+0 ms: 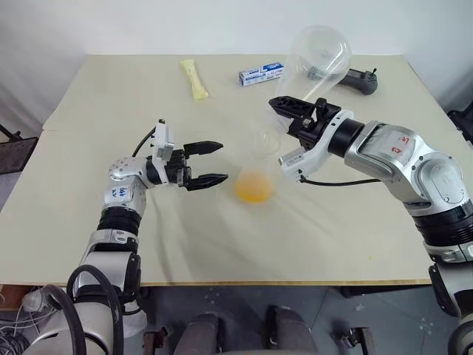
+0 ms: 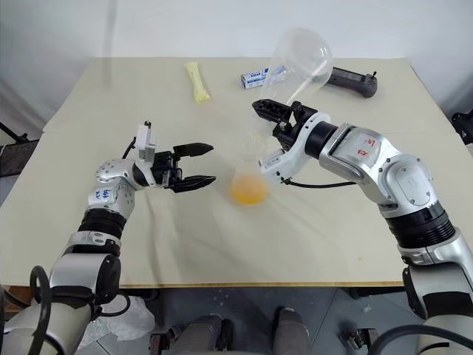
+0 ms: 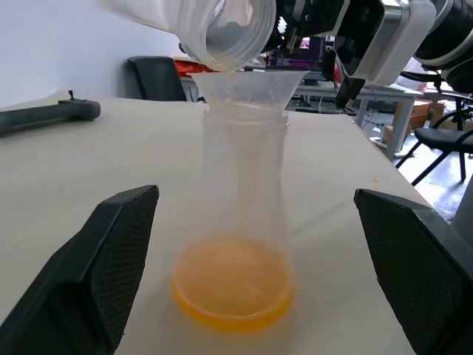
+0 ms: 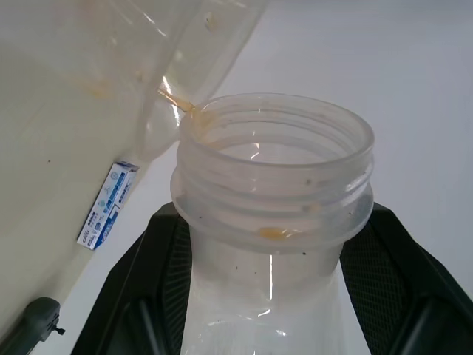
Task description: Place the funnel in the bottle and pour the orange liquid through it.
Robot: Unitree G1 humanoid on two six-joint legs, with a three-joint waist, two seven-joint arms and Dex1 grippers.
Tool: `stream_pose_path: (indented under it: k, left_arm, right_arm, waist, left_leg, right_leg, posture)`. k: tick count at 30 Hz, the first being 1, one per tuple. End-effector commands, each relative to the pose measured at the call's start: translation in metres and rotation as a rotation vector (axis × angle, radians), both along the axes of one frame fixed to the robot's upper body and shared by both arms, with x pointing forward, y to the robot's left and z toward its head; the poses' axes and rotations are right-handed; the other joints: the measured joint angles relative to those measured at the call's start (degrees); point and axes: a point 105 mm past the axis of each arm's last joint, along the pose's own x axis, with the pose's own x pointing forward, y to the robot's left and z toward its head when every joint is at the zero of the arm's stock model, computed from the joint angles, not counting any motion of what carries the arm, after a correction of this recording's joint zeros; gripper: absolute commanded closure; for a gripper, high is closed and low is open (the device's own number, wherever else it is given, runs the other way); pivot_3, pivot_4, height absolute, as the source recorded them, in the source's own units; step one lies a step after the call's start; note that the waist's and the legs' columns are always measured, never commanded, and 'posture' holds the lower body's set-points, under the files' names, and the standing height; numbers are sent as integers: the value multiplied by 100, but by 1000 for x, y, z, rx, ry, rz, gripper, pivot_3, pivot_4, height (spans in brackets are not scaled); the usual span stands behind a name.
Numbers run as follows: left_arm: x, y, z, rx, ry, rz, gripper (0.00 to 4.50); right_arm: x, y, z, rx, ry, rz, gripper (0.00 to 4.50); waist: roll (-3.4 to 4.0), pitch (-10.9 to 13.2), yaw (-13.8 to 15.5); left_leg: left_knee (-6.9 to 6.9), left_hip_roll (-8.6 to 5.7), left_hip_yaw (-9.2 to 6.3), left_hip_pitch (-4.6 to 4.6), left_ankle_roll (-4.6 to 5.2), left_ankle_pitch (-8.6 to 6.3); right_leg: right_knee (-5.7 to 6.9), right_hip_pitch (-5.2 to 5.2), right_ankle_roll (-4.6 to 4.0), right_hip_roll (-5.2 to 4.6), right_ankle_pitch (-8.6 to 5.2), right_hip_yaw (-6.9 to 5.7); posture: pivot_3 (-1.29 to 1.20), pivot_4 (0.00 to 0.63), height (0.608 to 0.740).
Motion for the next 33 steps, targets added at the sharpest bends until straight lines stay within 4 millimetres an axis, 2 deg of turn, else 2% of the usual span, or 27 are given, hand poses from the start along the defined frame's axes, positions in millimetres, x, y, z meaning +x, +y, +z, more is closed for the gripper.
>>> stream_pose_path:
  k: [1, 6, 11, 14, 21, 23, 25, 29, 33]
  left_arm:
    - [1, -1, 11, -11, -46, 0, 0]
    - [2, -1, 11, -12, -44, 7, 0]
    - [5, -3, 10, -12, -45, 31, 0]
    - [8, -3, 11, -19, -52, 54, 0]
    - [15, -7, 13, -41, -38, 110, 0]
    - [17, -8, 13, -49, -37, 124, 0]
    - [18, -9, 13, -55, -25, 143, 0]
    - [20, -9, 11, -42, -18, 172, 0]
    - [21, -7, 11, -70, 0, 194, 0]
  right_arm:
    - [-7, -3, 26, 23, -93, 16, 2070]
    - [-6, -5, 28, 63, -76, 11, 2070]
    - [-10, -10, 30, 298, 65, 19, 2070]
    - [-13, -11, 35, 390, 91, 23, 2070]
    - [-12, -28, 51, 871, 309, 19, 2070]
    - [-7, -43, 51, 1092, 442, 12, 2070]
    - [-3, -54, 47, 1232, 555, 12, 2070]
    - [9, -84, 28, 1532, 764, -5, 2070]
    - [17, -123, 9, 1738, 816, -9, 2070]
  waist:
    - [0, 0, 2]
    - [0, 0, 1]
    - [-2, 0, 10]
    - [-2, 0, 3]
    - [-2, 0, 9]
    - [-2, 0, 16]
    - [-2, 0, 20]
    - [-1, 0, 14]
    - [-1, 0, 15]
  left_leg:
    - [0, 0, 0, 0, 0, 0]
    - [0, 0, 0, 0, 0, 0]
    - [1, 0, -1, -1, 0, 0]
    - [2, 0, -1, -1, 0, 0]
    - [3, 2, -4, 0, 0, 0]
    - [4, 0, -6, 0, 0, 0]
    - [6, -1, -11, 0, 0, 0]
    - [5, -4, -14, 0, 0, 0]
    - [4, -4, -13, 1, 0, 0]
  right_leg:
    - [0, 0, 0, 0, 0, 0]
    - [0, 0, 0, 0, 0, 0]
    - [2, 0, 0, 0, 0, -3]
    - [4, 0, 0, -1, 0, -3]
    - [7, 0, 0, 1, 0, -5]
    - [9, 0, 0, 0, 0, -4]
    - [14, 0, 0, -1, 1, -4]
    - [17, 0, 0, -2, 1, -4]
    - [17, 0, 0, -1, 1, -4]
  posture:
    - [0, 150, 740]
    - [0, 150, 740]
    - [0, 150, 740]
    - [0, 150, 740]
    - [0, 150, 740]
    - [0, 150, 740]
    - [0, 150, 740]
    - [0, 150, 740]
    - [0, 150, 740]
